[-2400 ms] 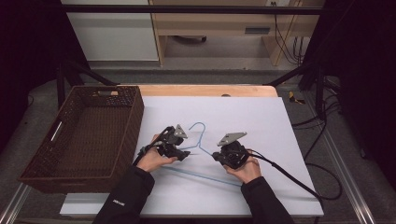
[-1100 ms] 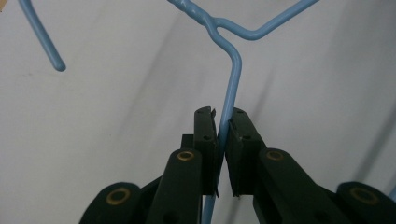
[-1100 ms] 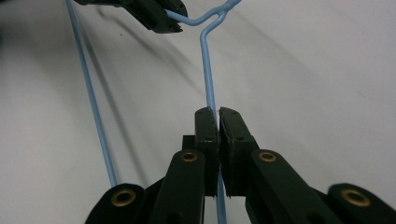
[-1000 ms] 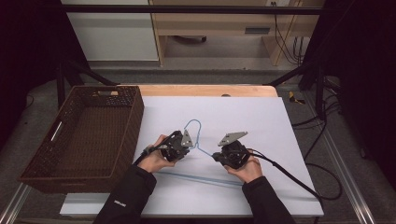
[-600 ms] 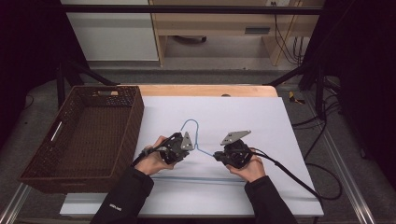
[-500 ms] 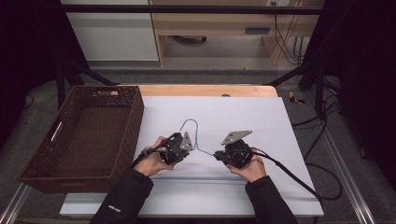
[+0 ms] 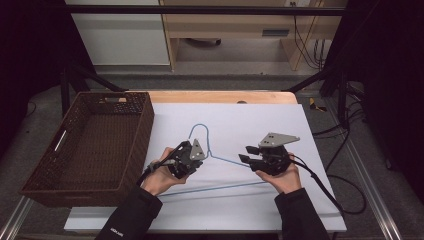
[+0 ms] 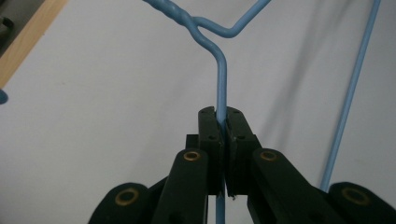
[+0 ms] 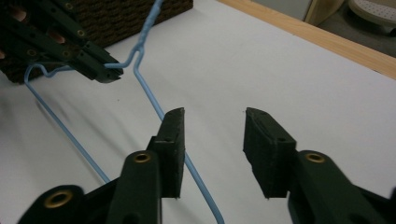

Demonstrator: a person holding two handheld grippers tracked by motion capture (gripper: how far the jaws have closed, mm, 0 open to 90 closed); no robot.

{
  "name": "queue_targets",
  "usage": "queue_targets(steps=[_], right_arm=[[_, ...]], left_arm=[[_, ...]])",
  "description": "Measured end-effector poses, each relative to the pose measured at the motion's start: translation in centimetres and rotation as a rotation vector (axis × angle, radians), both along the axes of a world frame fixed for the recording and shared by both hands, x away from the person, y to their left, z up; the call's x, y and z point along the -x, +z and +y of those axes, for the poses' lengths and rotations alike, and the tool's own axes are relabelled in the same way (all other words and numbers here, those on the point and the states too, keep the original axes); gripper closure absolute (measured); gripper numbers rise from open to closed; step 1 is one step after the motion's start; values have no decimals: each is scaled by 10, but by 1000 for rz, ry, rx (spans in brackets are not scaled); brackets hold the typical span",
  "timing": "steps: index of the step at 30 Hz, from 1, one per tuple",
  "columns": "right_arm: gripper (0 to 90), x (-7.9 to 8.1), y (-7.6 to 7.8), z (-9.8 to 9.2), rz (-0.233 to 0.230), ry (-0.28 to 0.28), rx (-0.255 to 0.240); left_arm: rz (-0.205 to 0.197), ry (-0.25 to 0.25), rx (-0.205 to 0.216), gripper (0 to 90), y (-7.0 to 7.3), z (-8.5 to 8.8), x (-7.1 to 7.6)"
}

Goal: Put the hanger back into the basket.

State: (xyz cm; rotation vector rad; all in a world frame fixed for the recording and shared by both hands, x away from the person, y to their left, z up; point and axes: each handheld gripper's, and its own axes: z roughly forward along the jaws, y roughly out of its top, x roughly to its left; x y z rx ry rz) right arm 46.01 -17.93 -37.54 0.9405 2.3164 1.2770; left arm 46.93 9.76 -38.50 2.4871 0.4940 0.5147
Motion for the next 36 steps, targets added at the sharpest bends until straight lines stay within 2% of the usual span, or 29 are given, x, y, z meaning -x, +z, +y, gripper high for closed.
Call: queue_targets(steps=[3,4,5,8,9,12,16,20,23,24,25,28,32,36], right_arm=[[479,3,3,-13,-8,-15,-39],[479,3,3,-13,-8,-15,-39],[391,5,5,-21,-23,-29,-67],[353,8,7,-29,-41,-53,-84],[284,10,8,-37,-61,-73,-103],[241,12,9,-45,-83,-98,-104],[160,16,9,-58,-84,-157,-113],[127,21,10,-64,-86,-180,-129],[97,25,11,-68,-89,-195,-117],[97,25,11,-68,-89,-195,-117],[91,28,12,-71,-91,-202,-122],[76,30,10,-74,-92,-209,-116],[67,31,8,-77,-91,-215,-109],[58,31,2,-80,-78,-215,-110]], left_arm=[[-4,26,12,872,7,1,3],[-9,38,14,872,8,1,4],[-9,48,14,872,11,1,5],[-17,63,25,872,14,2,6],[-13,73,30,872,16,2,7],[-13,77,30,872,20,2,7],[12,88,43,872,28,2,7],[20,108,32,872,38,3,5],[-2,152,29,872,50,3,4],[-2,152,29,872,50,3,4],[-9,175,37,872,56,4,3],[-21,199,48,872,64,6,-1],[-28,209,50,872,71,10,-4],[-32,225,69,872,78,15,-5]])
